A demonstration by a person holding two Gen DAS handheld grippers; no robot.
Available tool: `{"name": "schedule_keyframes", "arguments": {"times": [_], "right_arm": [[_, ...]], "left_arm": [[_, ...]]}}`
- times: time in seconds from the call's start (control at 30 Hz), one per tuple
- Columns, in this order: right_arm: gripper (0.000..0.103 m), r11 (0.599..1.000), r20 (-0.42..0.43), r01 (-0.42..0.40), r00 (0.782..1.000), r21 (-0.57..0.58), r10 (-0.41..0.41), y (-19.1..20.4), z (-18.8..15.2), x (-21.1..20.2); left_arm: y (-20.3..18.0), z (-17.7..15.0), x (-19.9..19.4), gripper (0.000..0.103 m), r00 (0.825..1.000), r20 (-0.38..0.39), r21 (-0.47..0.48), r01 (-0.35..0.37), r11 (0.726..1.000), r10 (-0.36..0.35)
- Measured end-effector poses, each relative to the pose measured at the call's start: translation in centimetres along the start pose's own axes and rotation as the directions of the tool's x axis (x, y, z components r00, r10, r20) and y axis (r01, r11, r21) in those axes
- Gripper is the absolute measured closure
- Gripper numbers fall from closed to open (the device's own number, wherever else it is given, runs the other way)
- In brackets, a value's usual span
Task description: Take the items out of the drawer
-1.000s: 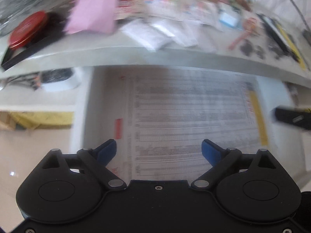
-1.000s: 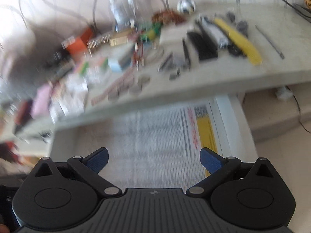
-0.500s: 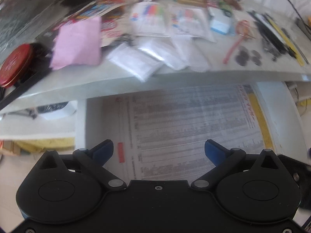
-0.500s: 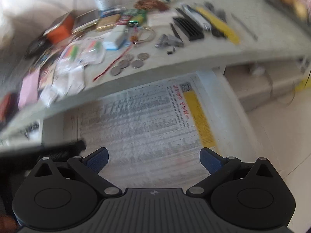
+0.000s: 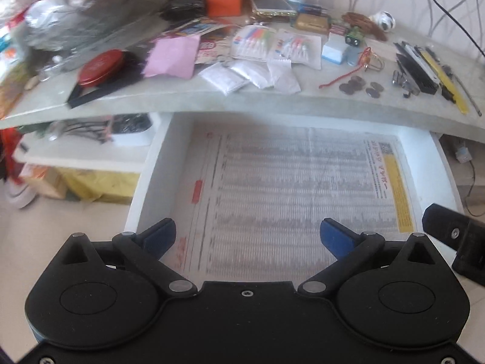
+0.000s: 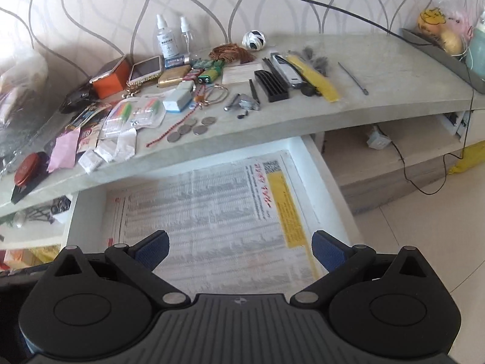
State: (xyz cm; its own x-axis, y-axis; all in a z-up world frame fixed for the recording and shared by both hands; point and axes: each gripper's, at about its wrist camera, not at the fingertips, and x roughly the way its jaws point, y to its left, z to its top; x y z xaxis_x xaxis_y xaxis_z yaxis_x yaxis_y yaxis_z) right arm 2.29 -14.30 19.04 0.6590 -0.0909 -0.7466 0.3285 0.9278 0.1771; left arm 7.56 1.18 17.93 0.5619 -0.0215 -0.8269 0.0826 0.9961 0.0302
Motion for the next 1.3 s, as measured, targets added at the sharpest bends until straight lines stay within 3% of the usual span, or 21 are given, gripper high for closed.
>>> {"name": "schedule_keyframes", "arguments": {"times": [0.1, 0.3, 0.47, 1.3], "right_arm": [[0.0, 1.0, -0.008, -0.015, 1.0, -0.01, 0.015, -1.5, -0.6, -1.0], [0.0, 0.999, 0.02, -0.023, 1.0, 0.026, 0.023, -3.4, -1.7, -2.8], [0.0, 0.998, 0.018, -0.02, 1.0, 0.064, 0.019, -4.2, -2.3, -2.7], [0.0, 0.998, -0.044, -0.058, 0.997, -0.002, 0.058, -3.1, -4.3, -1.1]], "left_arm": [[-1.0, -1.3, -0.9, 0.0, 1.0, -0.02, -0.016, -0.018, 1.0, 0.018], [-3.1, -2.3, -1.9, 0.0, 0.999, 0.009, 0.117, -0.051, 0.992, 0.05], [-3.7, -3.1, -1.7, 0.0, 0.999, 0.018, 0.146, -0.032, 0.989, 0.03], [-2.1, -4.2, -0.3, 0.0, 0.996, -0.048, 0.136, -0.063, 0.989, 0.07]]}}
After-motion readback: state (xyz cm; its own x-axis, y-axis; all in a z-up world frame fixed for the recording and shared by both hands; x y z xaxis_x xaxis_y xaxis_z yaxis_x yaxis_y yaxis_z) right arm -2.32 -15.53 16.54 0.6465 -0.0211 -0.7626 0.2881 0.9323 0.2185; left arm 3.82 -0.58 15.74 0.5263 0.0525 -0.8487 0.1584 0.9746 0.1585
